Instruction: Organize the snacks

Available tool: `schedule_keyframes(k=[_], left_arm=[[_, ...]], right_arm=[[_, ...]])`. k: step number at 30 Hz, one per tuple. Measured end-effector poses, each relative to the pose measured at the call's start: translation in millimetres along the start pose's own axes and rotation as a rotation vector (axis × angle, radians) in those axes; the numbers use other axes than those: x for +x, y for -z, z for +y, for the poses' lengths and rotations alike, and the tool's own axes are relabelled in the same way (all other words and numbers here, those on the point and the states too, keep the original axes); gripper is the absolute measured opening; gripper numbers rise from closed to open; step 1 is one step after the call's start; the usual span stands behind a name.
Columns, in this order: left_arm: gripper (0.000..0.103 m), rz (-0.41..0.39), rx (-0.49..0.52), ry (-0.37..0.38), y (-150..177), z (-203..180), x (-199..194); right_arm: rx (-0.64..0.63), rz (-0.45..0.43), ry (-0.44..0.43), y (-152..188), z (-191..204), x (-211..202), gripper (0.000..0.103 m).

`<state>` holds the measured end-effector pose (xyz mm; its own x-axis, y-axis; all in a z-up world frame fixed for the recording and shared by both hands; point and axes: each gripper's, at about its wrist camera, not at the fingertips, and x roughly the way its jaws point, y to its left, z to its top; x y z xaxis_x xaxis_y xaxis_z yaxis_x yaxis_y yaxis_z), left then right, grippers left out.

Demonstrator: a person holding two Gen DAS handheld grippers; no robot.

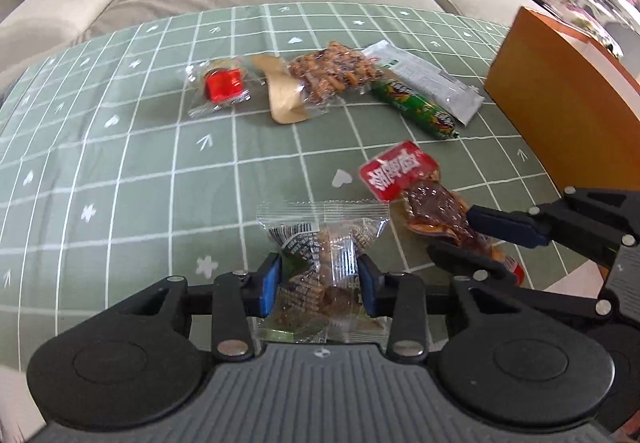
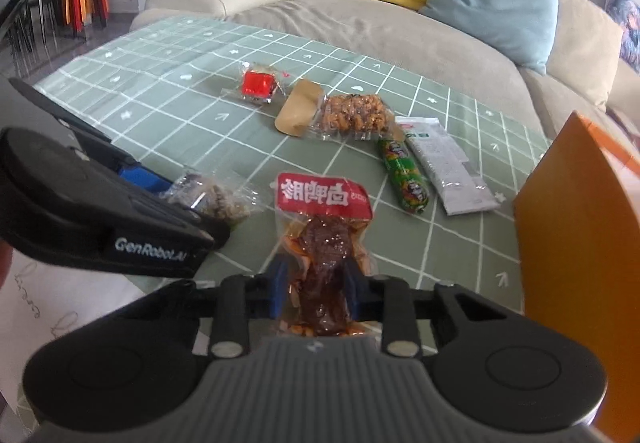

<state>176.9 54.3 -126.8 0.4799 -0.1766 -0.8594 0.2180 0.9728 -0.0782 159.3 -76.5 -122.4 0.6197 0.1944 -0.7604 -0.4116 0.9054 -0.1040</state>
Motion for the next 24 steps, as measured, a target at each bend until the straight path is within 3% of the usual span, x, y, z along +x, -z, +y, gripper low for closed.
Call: schedule_keyframes(k=[9, 14, 16, 24], left_arm=[[0.044, -0.004, -0.065, -0.026, 5.3, 2.0, -20.2], [0.044, -0.035, -0.08, -0.034, 4.2, 0.7, -35.2], [0.044, -0.035, -0.084, -0.031, 4.0, -0.8, -37.7], [0.044, -0.026, -0.069, -0.04, 8.5, -14.4, -44.9]], right_arm=[[0.033, -0.012, 0.005, -0.2, -6.1, -21.9, 0.017], [0.038, -0.027, 0.011, -1.4, -7.9, -37.1, 0.009], [0.031, -0.044, 0.027, -1.4, -7.9, -45.4, 0.0], [0.081, -0.05, 0.014, 3.8, -19.6, -64.6, 0.0]])
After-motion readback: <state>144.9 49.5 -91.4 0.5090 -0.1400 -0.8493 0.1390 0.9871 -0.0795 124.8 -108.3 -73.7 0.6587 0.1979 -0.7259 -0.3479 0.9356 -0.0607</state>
